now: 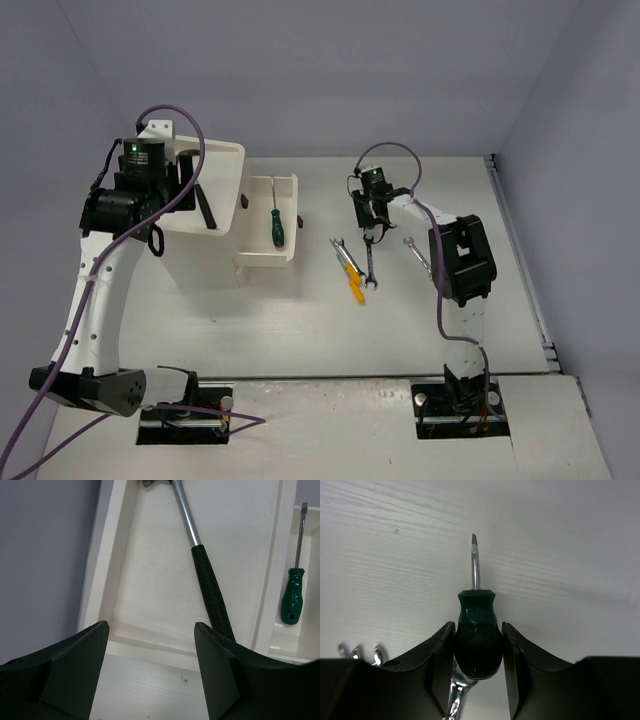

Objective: Sort the tools into containers

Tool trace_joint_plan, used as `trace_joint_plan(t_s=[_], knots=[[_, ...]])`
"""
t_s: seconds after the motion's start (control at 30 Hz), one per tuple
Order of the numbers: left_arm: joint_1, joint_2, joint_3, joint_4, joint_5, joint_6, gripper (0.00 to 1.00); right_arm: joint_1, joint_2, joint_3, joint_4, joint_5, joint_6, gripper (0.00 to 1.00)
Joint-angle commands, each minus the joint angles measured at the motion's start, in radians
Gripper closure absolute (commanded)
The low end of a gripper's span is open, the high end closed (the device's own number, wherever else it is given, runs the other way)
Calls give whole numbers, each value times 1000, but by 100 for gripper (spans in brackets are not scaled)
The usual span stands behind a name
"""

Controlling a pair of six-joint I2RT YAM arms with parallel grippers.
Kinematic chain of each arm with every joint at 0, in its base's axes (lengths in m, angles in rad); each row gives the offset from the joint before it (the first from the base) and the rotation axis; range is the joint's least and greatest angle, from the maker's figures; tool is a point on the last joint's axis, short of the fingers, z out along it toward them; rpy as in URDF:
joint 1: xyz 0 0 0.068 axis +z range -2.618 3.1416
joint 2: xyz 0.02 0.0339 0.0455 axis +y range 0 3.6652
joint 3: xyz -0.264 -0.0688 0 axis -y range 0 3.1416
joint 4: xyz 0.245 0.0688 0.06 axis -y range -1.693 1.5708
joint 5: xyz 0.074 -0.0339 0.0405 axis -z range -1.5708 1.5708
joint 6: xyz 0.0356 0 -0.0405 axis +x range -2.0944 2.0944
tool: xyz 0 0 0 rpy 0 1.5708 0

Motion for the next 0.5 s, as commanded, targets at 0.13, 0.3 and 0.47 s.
trace_joint_plan(t_s=[0.13, 0.3, 0.47], knots=[[-8, -22, 36, 36, 12, 0, 34, 173, -267, 192, 78, -9, 57, 100], [-8, -30, 31, 36, 16, -2, 34, 246, -187, 338, 112, -45, 98, 100], [-8, -45, 15, 38, 16, -1, 34, 284, -54, 460, 133, -90, 142, 100]])
